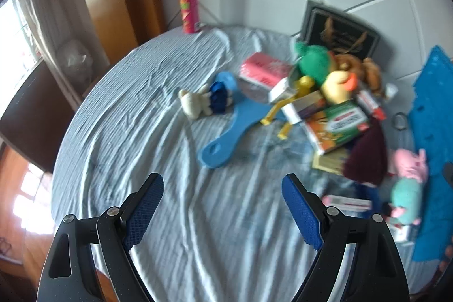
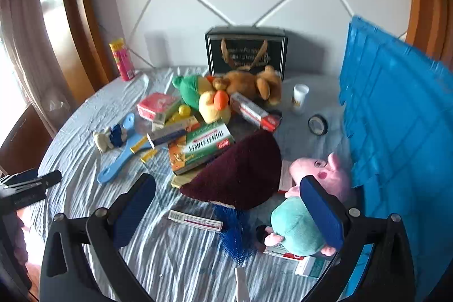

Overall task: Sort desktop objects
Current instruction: 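Grasp the cream bunny plush with the left tool while the right tool grasps the small white box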

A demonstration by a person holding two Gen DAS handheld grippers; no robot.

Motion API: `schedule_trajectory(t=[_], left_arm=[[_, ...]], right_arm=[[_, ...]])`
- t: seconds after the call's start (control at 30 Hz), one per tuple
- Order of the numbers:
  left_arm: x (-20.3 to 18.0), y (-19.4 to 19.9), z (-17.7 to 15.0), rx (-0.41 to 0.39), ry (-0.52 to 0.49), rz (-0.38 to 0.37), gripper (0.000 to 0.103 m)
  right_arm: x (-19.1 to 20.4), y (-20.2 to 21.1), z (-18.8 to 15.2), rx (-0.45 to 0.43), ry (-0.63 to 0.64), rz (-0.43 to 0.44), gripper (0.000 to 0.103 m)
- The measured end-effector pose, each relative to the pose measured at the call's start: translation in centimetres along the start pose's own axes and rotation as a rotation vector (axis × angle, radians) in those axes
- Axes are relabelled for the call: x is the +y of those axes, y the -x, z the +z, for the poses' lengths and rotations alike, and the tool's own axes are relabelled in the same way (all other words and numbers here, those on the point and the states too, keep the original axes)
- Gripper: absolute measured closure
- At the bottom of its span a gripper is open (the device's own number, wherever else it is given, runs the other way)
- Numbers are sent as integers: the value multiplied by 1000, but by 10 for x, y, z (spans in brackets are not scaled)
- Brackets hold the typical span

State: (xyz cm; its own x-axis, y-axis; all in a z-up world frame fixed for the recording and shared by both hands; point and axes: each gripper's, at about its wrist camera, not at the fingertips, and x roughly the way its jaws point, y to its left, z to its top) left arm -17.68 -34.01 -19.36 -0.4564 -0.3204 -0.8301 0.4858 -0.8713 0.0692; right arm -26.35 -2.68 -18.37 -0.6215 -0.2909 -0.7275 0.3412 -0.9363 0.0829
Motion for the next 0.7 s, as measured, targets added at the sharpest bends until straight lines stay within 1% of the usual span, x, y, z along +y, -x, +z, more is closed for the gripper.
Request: schedule_trajectory(t=[0.07,0.17,0.3,0.5,0.7], left_arm=[[4,-16,5,19,-16,15,17],[5,-43,15,42,-46,3,17],[12,-80,34,60,-82,-17,17],[38,-129,67,67,-103,-5,17],[37,-186,100,81,-166,-37,17]], right_arm=[[-4,-17,-4,38,-32,-3,0],[-5,-40,-9,91,-64,-14,0],[3,-70,-9,160,-92,-44,0],[27,-110,0,205,-105,-67,0],[50,-144,13,223,-108,-87,0]])
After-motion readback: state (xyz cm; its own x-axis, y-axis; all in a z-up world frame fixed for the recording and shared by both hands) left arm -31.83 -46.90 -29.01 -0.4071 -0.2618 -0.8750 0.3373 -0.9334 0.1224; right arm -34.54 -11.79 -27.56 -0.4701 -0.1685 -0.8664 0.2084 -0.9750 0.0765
